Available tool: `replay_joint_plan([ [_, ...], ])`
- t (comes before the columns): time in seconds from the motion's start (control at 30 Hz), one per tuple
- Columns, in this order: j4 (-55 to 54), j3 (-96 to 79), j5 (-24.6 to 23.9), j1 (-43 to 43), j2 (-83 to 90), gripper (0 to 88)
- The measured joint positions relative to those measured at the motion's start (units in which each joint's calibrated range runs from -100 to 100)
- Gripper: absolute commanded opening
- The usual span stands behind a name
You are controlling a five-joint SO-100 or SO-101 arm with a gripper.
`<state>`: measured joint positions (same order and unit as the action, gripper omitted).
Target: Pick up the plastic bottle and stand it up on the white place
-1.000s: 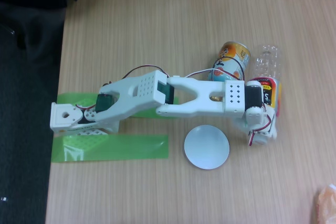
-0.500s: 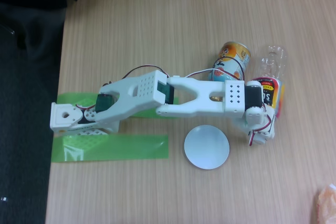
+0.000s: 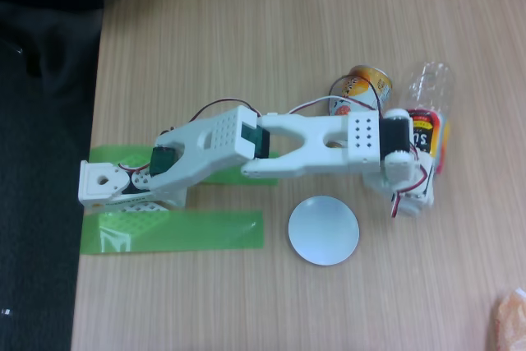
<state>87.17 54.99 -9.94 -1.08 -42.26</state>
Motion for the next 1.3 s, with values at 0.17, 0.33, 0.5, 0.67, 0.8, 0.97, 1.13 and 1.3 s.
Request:
replay_joint_plan([
  [0.17, 4.76, 4.07, 0.0, -0.07, 2.02, 11.2],
  [0.33, 6.37, 6.96, -0.11, -0.07, 4.8, 11.1],
  [0.5, 6.54, 7.05, -0.11, -0.07, 7.58, 11.1],
  [0.67, 6.54, 7.05, -0.11, -0.07, 9.6, 11.1],
  [0.8, 6.54, 7.05, -0.11, -0.07, 11.78, 11.1],
  [0.97, 6.54, 7.05, -0.11, -0.07, 15.4, 11.1],
  [1.13, 6.54, 7.05, 0.05, -0.07, 20.03, 11.1],
  [1.3, 6.54, 7.05, 0.05, 0.82, 27.36, 11.1],
])
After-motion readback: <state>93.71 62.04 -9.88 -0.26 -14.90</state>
